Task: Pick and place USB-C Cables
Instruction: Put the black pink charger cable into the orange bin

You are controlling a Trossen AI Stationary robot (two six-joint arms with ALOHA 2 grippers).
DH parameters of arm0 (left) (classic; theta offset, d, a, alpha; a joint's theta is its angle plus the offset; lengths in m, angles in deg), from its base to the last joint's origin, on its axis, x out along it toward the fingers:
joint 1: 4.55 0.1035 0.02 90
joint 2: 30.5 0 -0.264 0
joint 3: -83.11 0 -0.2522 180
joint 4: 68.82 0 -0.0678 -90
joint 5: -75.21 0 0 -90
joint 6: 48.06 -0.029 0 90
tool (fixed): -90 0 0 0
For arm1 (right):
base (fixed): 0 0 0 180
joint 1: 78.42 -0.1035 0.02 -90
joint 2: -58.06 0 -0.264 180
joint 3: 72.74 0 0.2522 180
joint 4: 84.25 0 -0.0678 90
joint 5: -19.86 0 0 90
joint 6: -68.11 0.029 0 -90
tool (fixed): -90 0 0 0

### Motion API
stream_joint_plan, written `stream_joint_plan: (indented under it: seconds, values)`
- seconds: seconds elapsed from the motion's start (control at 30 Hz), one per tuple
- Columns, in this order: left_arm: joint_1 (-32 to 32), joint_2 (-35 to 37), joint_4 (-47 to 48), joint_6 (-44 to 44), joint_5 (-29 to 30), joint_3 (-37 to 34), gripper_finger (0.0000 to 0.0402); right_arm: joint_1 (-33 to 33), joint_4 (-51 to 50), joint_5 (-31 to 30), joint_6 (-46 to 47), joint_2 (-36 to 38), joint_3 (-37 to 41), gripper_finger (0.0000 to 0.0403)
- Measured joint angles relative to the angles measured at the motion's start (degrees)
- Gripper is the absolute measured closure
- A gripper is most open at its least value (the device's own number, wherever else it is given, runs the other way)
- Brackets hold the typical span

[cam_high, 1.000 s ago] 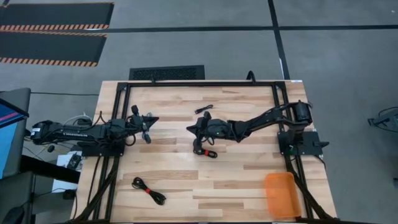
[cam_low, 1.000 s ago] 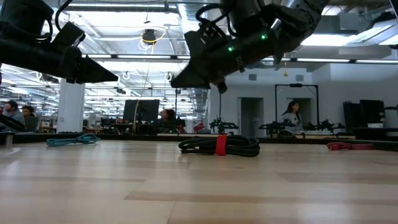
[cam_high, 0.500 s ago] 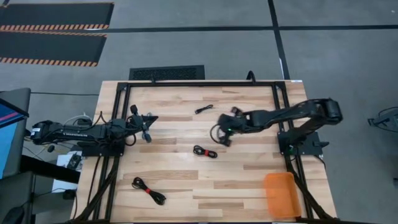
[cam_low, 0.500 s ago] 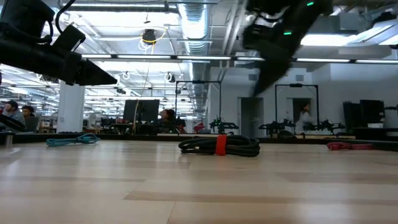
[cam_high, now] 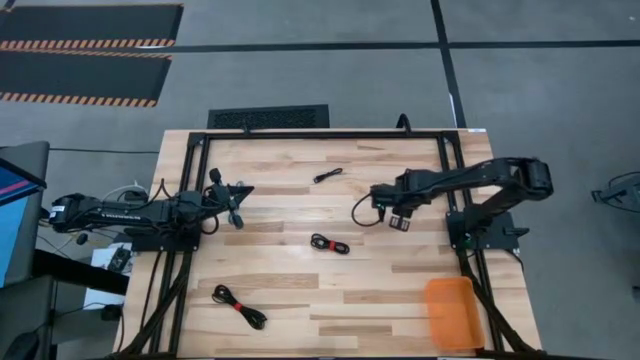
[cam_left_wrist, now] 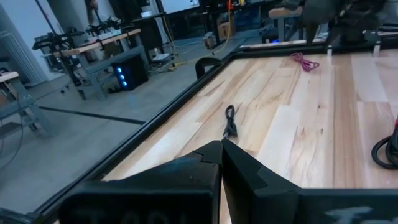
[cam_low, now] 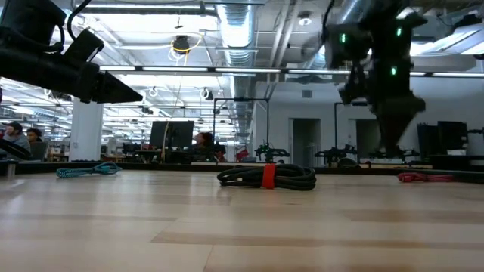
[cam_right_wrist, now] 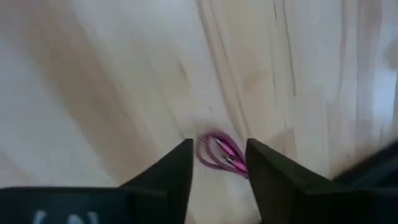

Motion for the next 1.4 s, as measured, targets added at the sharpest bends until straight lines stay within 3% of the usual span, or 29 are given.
stream_joint_plan:
  seconds: [0.2, 0.53, 0.77, 1.0, 1.27, 1.4]
  values:
    - [0.0, 0.0, 0.0, -0.4, 0.1, 0.0, 0.0401, 4.8, -0.8, 0.0, -5.6, -4.7, 2.5, 0.02]
    - [0.0, 0.0, 0.0, -0.5, 1.7, 0.0, 0.0401, 14.1, -2.4, 3.2, -17.9, -9.0, 4.9, 0.0224]
    - [0.0, 0.0, 0.3, -0.5, 1.9, 0.0, 0.0401, 18.7, 4.4, 2.8, -23.1, -9.1, 7.4, 0.0237]
    - [0.0, 0.0, 0.3, -0.5, 1.9, 0.0, 0.0401, 21.5, 8.6, 4.3, -18.4, -8.9, 8.4, 0.026]
    - [0.0, 0.0, 0.3, -0.5, 1.9, 0.0, 0.0401, 19.3, 7.2, 6.2, -11.8, -9.1, 7.4, 0.0384]
    - [0.0, 0.0, 0.3, -0.5, 1.9, 0.0, 0.0401, 17.2, 6.7, 7.0, -6.3, -7.8, 4.8, 0.0377]
